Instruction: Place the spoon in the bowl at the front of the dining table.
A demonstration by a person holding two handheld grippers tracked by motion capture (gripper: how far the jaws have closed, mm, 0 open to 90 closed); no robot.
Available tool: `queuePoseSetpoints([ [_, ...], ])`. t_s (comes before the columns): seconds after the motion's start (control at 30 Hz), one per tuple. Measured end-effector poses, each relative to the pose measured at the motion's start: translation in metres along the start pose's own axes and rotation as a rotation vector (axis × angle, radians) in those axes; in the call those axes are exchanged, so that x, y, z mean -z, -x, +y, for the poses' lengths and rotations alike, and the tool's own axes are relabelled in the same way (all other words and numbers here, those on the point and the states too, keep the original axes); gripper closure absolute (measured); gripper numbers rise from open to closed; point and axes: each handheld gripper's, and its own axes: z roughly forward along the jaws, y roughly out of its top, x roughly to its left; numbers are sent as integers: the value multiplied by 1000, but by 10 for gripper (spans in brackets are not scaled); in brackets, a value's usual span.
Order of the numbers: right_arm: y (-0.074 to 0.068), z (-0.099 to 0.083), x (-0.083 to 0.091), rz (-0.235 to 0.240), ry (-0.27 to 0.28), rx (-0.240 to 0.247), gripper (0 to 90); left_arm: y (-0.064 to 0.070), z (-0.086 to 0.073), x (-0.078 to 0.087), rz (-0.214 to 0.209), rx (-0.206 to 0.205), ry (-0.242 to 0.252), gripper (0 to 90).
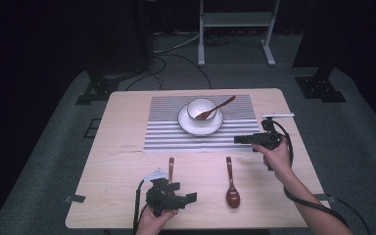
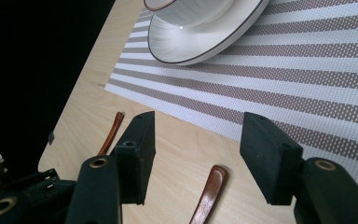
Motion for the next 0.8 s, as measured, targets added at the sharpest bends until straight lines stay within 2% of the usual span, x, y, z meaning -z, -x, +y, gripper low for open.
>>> queuePoseSetpoints([
  [0.8, 5, -33, 13, 49, 10, 0, 438, -1, 0, 0, 3, 1, -1, 56],
])
